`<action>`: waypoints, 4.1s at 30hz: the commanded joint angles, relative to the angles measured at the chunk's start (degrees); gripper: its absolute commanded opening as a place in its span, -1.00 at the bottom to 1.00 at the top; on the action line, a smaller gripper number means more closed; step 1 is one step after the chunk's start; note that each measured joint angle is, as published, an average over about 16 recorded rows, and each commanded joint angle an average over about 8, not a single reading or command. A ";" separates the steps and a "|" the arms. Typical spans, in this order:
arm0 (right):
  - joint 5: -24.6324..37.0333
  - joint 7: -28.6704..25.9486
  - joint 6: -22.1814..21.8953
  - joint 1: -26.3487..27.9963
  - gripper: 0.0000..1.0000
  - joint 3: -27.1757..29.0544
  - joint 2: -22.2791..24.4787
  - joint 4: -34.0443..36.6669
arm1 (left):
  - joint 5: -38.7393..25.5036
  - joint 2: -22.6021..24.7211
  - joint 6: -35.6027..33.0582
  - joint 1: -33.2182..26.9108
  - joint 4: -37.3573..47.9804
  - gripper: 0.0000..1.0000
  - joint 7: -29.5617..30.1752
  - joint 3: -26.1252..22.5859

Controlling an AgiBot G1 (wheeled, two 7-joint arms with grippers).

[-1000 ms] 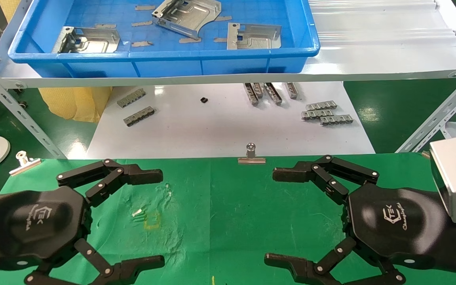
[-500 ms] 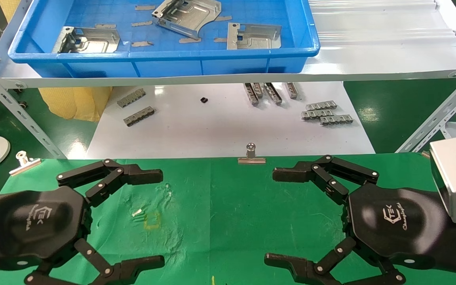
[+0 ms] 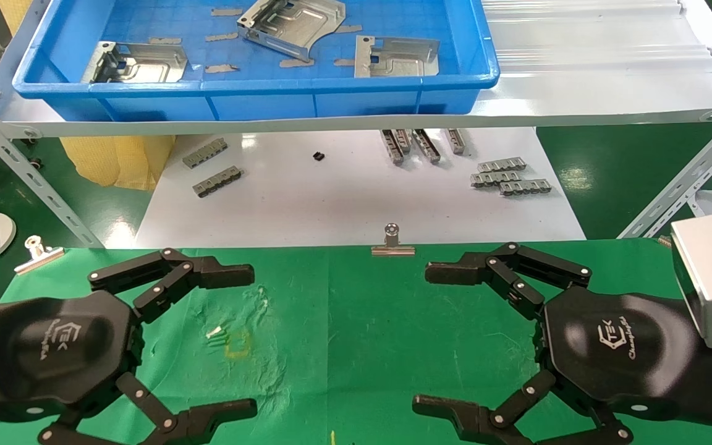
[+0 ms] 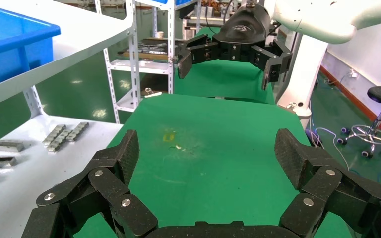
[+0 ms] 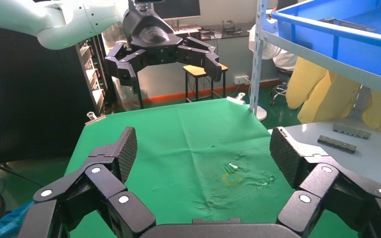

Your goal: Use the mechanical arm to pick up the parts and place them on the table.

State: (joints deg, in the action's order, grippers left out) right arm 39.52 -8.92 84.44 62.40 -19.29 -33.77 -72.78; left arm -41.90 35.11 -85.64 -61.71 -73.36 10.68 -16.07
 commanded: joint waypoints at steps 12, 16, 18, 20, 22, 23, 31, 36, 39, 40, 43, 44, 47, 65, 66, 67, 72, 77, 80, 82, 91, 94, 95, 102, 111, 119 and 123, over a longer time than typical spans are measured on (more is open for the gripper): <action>0.00 0.00 0.00 0.00 -1.00 0.00 0.00 0.00 | 0.00 0.00 0.00 0.00 0.00 1.00 0.00 0.00; 0.00 0.00 0.00 0.00 -1.00 0.00 0.00 0.00 | 0.00 0.00 0.00 0.00 0.00 1.00 0.00 0.00; 0.00 0.00 0.00 0.00 -1.00 0.00 0.00 0.00 | 0.00 0.00 0.00 0.00 0.00 1.00 0.00 0.00; 0.00 0.00 0.00 0.00 -1.00 0.00 0.00 0.00 | 0.00 0.00 0.00 0.00 0.00 1.00 0.00 0.00; 0.00 0.00 0.00 0.00 -1.00 0.00 0.00 0.00 | 0.00 0.00 0.00 0.00 0.00 1.00 0.00 0.00; 0.00 0.00 0.00 0.00 -1.00 0.00 0.00 0.00 | 0.00 0.00 0.00 0.00 0.00 1.00 0.00 0.00; 0.00 0.00 0.00 0.00 -1.00 0.00 0.00 0.00 | 0.00 0.00 0.00 0.00 0.00 1.00 0.00 0.00; 0.00 0.00 0.00 0.00 -1.00 0.00 0.00 0.00 | 0.00 0.00 0.00 0.00 0.00 1.00 0.00 0.00; 0.00 0.00 0.00 0.00 -1.00 0.00 0.00 0.00 | 0.00 -0.01 -0.01 0.02 -0.03 1.00 0.01 0.01; 0.00 0.00 0.00 0.00 -1.00 0.00 0.00 0.00 | 0.00 -0.01 -0.01 0.02 -0.03 1.00 0.01 0.01; 0.00 0.00 0.00 0.00 -1.00 0.00 0.00 0.00 | -0.05 -0.02 0.03 -0.17 -0.03 1.00 -0.01 0.04; 0.00 0.00 0.00 0.00 -1.00 0.00 0.00 0.00 | -0.17 -0.01 0.08 -0.47 -0.01 1.00 0.00 0.05; 0.00 0.00 0.00 0.00 -1.00 0.00 0.00 0.01 | -1.31 0.38 0.34 -2.94 0.65 1.00 0.28 -0.18; -0.01 0.02 0.01 0.02 1.00 -0.03 0.00 0.02 | -26.42 21.68 12.90 -42.35 43.91 1.00 -9.07 -9.43; -0.01 0.02 0.01 0.02 1.00 -0.03 0.00 0.02 | -27.72 23.36 15.50 -43.88 46.80 1.00 -9.75 -9.87; -0.01 0.02 0.00 0.02 1.00 -0.03 0.00 0.02 | -28.86 25.02 17.97 -45.28 49.54 1.00 -10.35 -10.29; -0.02 0.02 0.00 0.02 1.00 -0.03 0.00 0.02 | -32.29 31.91 27.28 -50.33 60.62 0.98 -12.42 -11.71; -0.02 0.02 0.00 0.02 1.00 -0.04 0.01 0.02 | -33.22 35.99 32.39 -52.90 67.41 -0.18 -12.98 -12.13; -0.02 0.02 0.00 0.02 1.00 -0.04 0.01 0.02 | -33.39 37.57 34.50 -53.80 69.91 -0.91 -12.66 -12.21; -0.03 0.03 0.00 0.02 1.00 -0.05 0.01 0.02 | -33.54 38.41 35.55 -54.24 71.09 -1.00 -12.31 -12.30; -0.03 0.03 -0.01 0.03 1.00 -0.06 0.01 0.02 | -34.51 40.37 38.13 -55.41 73.60 -1.00 -10.03 -12.98; -0.03 0.03 -0.01 0.03 1.00 -0.06 0.01 0.02 | -34.76 40.65 39.07 -55.55 73.85 -1.00 -9.25 -13.15; -0.04 0.03 -0.01 0.03 1.00 -0.06 0.01 0.02 | -34.88 40.73 39.38 -55.55 73.90 -1.00 -9.02 -13.23; -0.04 0.04 -0.01 0.03 1.00 -0.07 0.02 0.02 | -36.12 41.31 41.47 -55.47 73.86 -1.00 -7.58 -14.08; -0.05 0.04 -0.01 0.03 1.00 -0.08 0.02 0.02 | -37.19 41.60 42.30 -55.33 73.01 -1.00 -6.05 -14.82; -0.05 0.05 -0.02 0.03 1.00 -0.09 0.02 0.02 | -36.80 41.54 42.64 -55.20 72.01 -1.00 -5.41 -14.60; -0.06 0.05 -0.02 0.03 1.00 -0.09 0.03 0.02 | -35.91 41.29 42.67 -55.14 71.23 -1.00 -6.16 -14.01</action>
State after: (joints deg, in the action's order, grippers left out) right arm 39.46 -8.88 84.42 62.44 -19.38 -33.74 -72.76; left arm -77.54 76.21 -43.51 -116.91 -2.20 4.03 -29.90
